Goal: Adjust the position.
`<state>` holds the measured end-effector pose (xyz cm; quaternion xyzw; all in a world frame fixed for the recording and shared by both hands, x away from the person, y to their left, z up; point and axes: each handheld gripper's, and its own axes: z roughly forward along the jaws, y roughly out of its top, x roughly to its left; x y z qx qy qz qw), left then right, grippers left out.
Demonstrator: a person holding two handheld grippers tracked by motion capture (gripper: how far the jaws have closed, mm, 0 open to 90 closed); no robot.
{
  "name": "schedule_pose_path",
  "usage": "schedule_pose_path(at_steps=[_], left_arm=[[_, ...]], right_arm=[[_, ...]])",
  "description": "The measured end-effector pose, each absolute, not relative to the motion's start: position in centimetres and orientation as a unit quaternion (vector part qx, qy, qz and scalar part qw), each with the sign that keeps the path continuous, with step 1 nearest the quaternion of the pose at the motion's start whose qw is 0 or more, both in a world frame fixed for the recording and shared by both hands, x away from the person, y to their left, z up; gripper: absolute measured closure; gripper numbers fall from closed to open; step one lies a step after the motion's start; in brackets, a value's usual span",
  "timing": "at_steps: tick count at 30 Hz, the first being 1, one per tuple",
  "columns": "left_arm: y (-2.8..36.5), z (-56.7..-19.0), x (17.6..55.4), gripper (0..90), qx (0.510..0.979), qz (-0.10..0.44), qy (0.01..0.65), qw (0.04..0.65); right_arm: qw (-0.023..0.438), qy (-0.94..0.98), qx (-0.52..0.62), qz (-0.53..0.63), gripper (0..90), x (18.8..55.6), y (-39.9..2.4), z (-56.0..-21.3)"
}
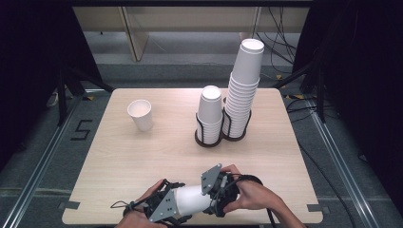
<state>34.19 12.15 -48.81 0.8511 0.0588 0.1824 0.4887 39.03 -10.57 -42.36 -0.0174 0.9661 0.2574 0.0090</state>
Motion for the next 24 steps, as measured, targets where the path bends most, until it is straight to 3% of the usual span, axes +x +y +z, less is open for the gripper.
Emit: schedule_pose_path(at_steps=[3,7,24], left_arm=[[12.6,-48.4,34.3,7.0,0.828,0.18,0.07,0.526],[12.7,-48.1,34.3,6.7,0.801,0.165,0.084,0.57],[12.7,-47.6,34.0,9.9,0.792,0.147,0.069,0.588]], right_arm=[[-0.021,0.955,-0.03,0.294,23.3,39.8,-11.5,-41.9],[-0.019,0.944,-0.028,0.327,23.3,40.0,-12.1,-41.4],[-0.058,0.936,-0.035,0.347,23.6,40.2,-11.9,-42.3]])
